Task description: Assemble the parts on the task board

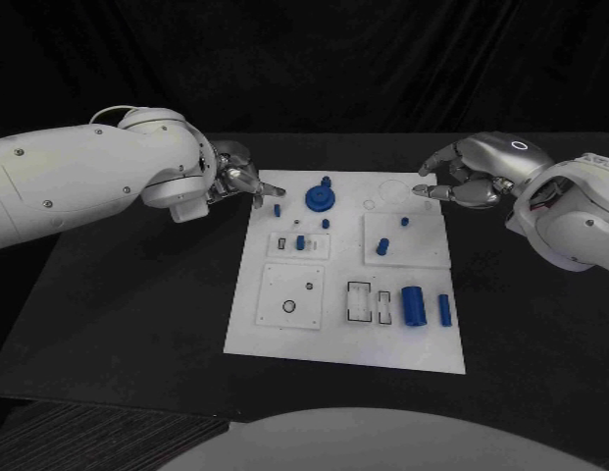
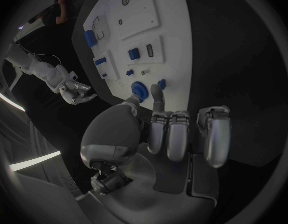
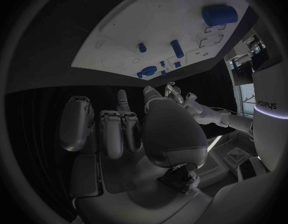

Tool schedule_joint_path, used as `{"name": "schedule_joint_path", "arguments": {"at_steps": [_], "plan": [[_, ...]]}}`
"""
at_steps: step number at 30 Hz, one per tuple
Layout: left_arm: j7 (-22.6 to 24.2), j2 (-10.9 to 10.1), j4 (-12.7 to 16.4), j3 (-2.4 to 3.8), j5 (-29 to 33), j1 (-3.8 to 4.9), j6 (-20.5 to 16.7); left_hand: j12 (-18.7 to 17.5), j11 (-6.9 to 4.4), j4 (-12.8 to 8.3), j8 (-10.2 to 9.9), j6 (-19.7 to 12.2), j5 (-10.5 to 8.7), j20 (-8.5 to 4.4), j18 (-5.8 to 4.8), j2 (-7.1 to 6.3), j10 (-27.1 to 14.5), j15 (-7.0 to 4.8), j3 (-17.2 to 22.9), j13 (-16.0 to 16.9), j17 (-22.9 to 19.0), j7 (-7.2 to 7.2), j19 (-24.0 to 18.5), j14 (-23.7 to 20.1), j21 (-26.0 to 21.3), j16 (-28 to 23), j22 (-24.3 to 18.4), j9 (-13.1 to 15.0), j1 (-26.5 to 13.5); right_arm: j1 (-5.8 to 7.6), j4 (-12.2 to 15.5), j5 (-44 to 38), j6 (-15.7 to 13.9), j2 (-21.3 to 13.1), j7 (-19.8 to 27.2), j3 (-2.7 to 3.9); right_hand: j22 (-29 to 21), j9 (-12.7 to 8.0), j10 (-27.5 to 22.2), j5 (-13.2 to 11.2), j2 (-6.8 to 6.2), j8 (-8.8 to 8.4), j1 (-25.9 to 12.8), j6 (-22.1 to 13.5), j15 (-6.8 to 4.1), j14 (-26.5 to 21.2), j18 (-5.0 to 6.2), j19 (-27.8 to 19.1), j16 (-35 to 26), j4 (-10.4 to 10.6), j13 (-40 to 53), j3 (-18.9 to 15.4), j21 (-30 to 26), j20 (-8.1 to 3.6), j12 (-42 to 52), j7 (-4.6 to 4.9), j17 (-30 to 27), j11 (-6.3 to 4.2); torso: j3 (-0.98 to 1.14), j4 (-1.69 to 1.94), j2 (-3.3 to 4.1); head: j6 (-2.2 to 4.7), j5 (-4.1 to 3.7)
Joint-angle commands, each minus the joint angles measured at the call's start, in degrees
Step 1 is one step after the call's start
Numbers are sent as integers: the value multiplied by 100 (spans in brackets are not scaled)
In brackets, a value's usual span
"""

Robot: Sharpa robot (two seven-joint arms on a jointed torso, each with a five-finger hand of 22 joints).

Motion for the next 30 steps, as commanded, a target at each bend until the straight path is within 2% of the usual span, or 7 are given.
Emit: {"name": "schedule_joint_path", "arguments": {"at_steps": [1,5,11,14,21,30], "plan": [[124,129,-220,4,2,14,234,-3,-37,-48,9,-95,44,-43,10,22,614,-43,-14,1503,1509,8,113,606,9,15,1166,39,140,-13,-4,-13,-1,6,-74,4,984,-6,601,22,-12,-16,38,51,31,555,32,-50,-32,3,1510,-23,-28,-2,20,4,1395,38,1,6,-3,-1,-1],[177,281,-467,4,2,0,289,-3,-32,-60,-5,-130,56,-42,13,29,614,-40,-19,1503,1509,15,104,606,-2,15,1162,50,174,-14,-4,-13,13,14,-73,3,985,-6,601,23,-11,-16,39,51,31,555,32,-50,-32,4,1510,-23,-27,-2,20,3,1395,38,-13,5,0,-1,-4],[273,459,-738,3,2,-18,292,-3,-15,-91,-48,-214,86,-35,18,38,614,-27,-31,1503,1509,36,86,606,-26,15,1155,64,251,-14,-2,-13,16,14,-71,3,985,-6,601,23,-11,-16,39,51,31,555,32,-50,-32,4,1510,-23,-27,-2,20,3,1395,38,-8,-5,-4,-1,4],[312,544,-859,3,2,-28,320,-3,-1,-120,-76,-269,118,-26,21,40,614,-16,-38,1503,1509,52,74,606,-41,15,1152,75,309,-15,0,-13,18,13,-72,3,985,-6,601,23,-11,-16,39,51,31,555,32,-50,-32,4,1510,-23,-27,-2,20,3,1395,38,-17,-1,0,-1,13],[378,695,-1041,3,2,-86,440,-3,27,-150,-128,-374,138,-8,28,43,614,7,-57,1503,1509,87,51,606,-69,15,1144,88,365,-15,-2,-13,16,23,-70,3,985,-6,601,23,-11,-16,39,51,31,555,32,-50,-32,4,1510,-23,-27,-2,20,3,1395,38,-13,-13,0,-1,17],[399,823,-1239,3,2,-164,576,-3,72,-142,-239,-504,113,25,34,60,614,46,-102,1503,1509,139,26,606,-100,15,1138,53,382,-15,-4,-13,18,21,-69,3,985,-6,601,23,-11,-16,39,51,31,555,32,-50,-32,4,1510,-23,-27,-2,20,3,1395,38,2,-4,1,-1,-8]]}}
